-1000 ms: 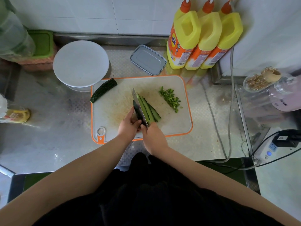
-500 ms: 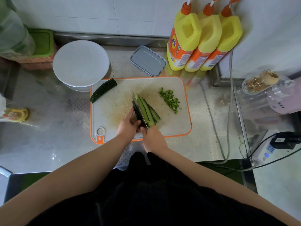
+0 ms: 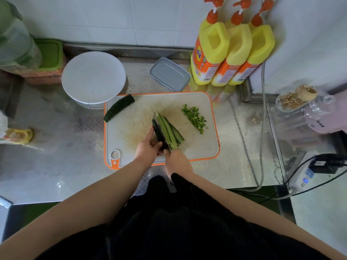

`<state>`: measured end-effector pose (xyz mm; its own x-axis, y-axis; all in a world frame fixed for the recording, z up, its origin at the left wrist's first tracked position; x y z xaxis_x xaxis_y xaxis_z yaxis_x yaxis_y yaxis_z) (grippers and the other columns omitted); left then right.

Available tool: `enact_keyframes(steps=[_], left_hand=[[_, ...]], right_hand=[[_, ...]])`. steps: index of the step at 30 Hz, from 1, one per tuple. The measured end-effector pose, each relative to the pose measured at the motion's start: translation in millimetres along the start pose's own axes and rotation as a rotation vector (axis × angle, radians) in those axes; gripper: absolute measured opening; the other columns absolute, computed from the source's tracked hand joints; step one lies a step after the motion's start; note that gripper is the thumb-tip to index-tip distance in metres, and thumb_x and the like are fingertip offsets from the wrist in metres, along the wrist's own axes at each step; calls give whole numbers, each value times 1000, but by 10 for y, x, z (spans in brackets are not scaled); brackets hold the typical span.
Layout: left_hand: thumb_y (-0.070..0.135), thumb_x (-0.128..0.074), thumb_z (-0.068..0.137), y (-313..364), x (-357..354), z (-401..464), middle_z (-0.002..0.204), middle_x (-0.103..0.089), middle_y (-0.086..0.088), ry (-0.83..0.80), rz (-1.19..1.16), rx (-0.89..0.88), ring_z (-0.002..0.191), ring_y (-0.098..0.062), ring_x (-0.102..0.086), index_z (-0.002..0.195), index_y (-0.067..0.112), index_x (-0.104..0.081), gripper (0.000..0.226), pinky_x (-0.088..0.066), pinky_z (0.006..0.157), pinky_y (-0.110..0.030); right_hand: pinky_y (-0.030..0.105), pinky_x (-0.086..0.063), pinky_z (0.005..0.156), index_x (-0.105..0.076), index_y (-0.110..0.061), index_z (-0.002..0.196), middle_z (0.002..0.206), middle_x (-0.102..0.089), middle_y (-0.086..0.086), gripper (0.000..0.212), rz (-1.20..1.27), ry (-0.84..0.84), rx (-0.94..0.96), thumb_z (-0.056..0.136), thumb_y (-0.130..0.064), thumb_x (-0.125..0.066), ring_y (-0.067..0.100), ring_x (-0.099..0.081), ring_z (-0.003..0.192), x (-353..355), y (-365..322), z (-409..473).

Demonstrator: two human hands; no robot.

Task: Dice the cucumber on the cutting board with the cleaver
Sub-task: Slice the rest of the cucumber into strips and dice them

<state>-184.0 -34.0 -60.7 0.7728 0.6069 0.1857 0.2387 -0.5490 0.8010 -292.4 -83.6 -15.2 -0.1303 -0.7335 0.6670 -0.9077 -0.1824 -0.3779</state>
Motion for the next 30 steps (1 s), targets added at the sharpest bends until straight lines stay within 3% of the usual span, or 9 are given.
enact_keyframes(steps=[4, 8, 12, 16, 18, 20, 25, 27, 30], left_hand=[[7, -58, 95, -45, -9, 35, 97, -70, 3, -19, -13, 1, 75, -13, -70, 153, 30, -23, 72, -57, 82, -36], [6, -58, 94, -40, -2, 40, 91, -70, 3, -32, -22, -6, 73, -14, -69, 152, 30, -22, 72, -57, 78, -34], [7, -60, 94, -14, 0, 49, 98, -70, -1, -48, -59, 18, 81, -19, -70, 152, 32, -20, 75, -58, 80, -38], [12, -65, 91, -45, 1, 69, 97, -72, -8, -43, -115, 57, 82, -26, -71, 151, 35, -22, 78, -58, 82, -44], [12, -64, 91, -64, -3, 84, 92, -73, -9, -54, -106, 55, 80, -27, -71, 151, 38, -23, 76, -58, 81, -44], [13, -62, 92, -50, -12, 80, 88, -72, -9, -58, -70, 48, 75, -25, -70, 150, 39, -21, 76, -59, 78, -42], [24, -57, 96, -65, -29, 107, 100, -72, -7, -67, 4, 51, 77, -22, -72, 152, 38, -13, 72, -58, 80, -45], [24, -56, 96, -96, -36, 121, 105, -71, -4, -65, 42, 29, 77, -20, -72, 151, 39, -18, 68, -59, 80, -45], [23, -56, 96, -100, -30, 139, 102, -72, 1, -47, 80, 8, 75, -19, -72, 149, 39, -23, 64, -59, 78, -45]], right_hand=[[38, -47, 82, -46, 1, 117, 112, -64, 17, 50, -33, 24, 10, 101, -43, -30, 31, -62, 104, -31, -86, 94], [36, -45, 78, -48, 0, 115, 111, -64, 16, 48, -39, 28, 37, 102, -41, -29, 31, -61, 103, -22, -96, 134], [37, -44, 77, -44, 0, 114, 111, -63, 18, 47, 80, -32, 62, 99, -45, -38, 35, -60, 102, 21, -18, 147], [38, -49, 77, -46, -8, 113, 100, -67, 13, 52, 168, -64, 149, 95, -55, -36, 30, -64, 90, 27, 155, 43], [41, -51, 73, -47, -8, 112, 89, -68, 14, 52, 249, -86, 135, 97, -55, -30, 27, -64, 74, -2, 215, 1], [43, -54, 67, -49, -9, 104, 76, -63, 15, 56, 347, -85, 77, 95, -60, -27, 26, -57, 57, -18, 227, 13], [42, -50, 74, -57, -14, 73, 72, -58, 8, 69, 279, -127, 3, 90, -70, -20, 33, -60, 76, -2, 160, 39], [39, -47, 69, -56, -15, 65, 59, -54, 1, 67, 335, -148, 18, 93, -66, -22, 24, -55, 60, 6, 146, 24], [30, -43, 46, -50, -11, 62, 50, -48, 5, 61, 478, -202, 6, 97, -57, -31, 15, -45, 38, -4, 122, 5]])
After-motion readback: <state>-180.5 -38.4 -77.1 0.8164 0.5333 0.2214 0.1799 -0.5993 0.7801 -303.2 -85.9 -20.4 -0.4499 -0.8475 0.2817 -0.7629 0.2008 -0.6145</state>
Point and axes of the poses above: each hand's wrist, its own z-axis towards the middle knuckle, its own x-axis out of the back of the hand, y = z × x, the point moved 2 cm from there along z, towards the middle knuckle
